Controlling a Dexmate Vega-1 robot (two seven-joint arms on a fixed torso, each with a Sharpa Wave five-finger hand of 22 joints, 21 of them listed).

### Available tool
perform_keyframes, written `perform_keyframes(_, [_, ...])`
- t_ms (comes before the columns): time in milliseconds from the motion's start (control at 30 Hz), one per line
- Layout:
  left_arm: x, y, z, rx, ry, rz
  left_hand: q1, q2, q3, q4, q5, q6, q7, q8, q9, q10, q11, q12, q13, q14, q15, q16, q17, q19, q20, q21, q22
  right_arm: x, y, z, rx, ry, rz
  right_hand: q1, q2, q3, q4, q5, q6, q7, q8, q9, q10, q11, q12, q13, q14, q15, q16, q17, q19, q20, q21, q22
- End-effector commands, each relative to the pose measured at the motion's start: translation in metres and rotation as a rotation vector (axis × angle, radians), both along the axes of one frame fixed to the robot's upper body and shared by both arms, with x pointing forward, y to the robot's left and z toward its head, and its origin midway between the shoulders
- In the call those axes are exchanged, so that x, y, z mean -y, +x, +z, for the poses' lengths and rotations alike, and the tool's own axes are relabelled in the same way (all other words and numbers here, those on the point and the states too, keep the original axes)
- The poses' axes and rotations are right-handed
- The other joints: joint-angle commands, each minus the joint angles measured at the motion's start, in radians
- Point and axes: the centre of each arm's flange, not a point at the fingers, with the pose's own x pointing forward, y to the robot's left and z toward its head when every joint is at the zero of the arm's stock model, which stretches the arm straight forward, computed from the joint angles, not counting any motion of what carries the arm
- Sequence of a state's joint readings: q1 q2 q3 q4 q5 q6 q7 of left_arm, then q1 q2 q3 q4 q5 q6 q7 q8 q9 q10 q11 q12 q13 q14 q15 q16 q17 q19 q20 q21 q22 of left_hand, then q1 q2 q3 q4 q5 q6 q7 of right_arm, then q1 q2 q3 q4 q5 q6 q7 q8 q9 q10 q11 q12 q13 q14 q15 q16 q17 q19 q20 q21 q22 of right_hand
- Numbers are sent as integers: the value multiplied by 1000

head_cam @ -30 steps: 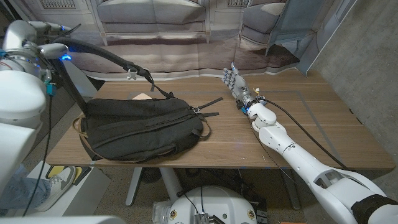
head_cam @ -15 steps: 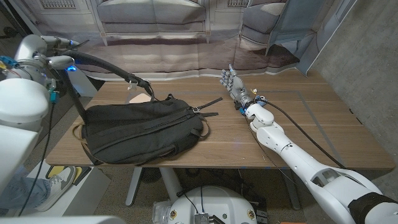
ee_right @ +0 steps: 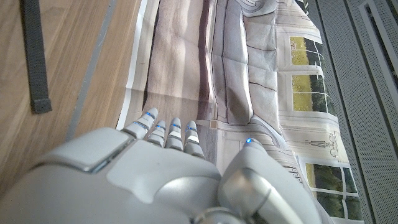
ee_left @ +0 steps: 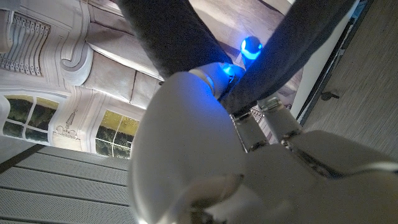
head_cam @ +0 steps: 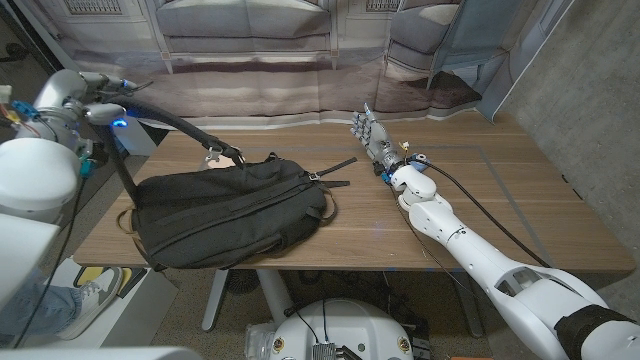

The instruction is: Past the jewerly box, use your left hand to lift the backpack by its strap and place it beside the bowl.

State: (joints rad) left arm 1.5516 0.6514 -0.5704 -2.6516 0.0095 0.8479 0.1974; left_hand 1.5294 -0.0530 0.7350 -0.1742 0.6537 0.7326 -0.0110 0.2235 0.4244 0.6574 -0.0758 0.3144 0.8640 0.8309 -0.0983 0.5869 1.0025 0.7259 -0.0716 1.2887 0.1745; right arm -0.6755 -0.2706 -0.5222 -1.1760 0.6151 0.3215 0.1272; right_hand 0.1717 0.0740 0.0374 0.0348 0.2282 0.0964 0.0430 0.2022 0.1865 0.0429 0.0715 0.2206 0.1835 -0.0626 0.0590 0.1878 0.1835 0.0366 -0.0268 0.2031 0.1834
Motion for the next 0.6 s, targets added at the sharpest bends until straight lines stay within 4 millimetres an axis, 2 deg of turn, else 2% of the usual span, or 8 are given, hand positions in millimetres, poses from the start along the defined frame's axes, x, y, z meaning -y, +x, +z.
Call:
perform_keyframes(33, [3, -3, -11, -25, 88, 0, 3, 10, -8, 2, -1, 1, -8, 0, 4, 5, -5, -1, 3, 2, -6, 6, 5, -4, -126, 3, 2, -5, -1, 3, 4, -8, 3, 1, 12, -3, 0, -2, 8, -3, -5, 3, -2, 5, -5, 5, 5, -3, 0, 3, 5, -5, 1, 3])
perform_keyframes(600, [-2, 20, -20, -111, 171, -66, -2, 14, -13, 4, -8, 7, -24, -2, 1, 5, -22, -7, 8, -1, -19, 3, 6, -13, -131, 4, 3, -9, 5, 1, -15, -28, 5, 1, 12, -3, 0, -3, 8, -3, -5, 3, -2, 3, -5, 5, 5, -4, 0, 3, 5, -6, 1, 3])
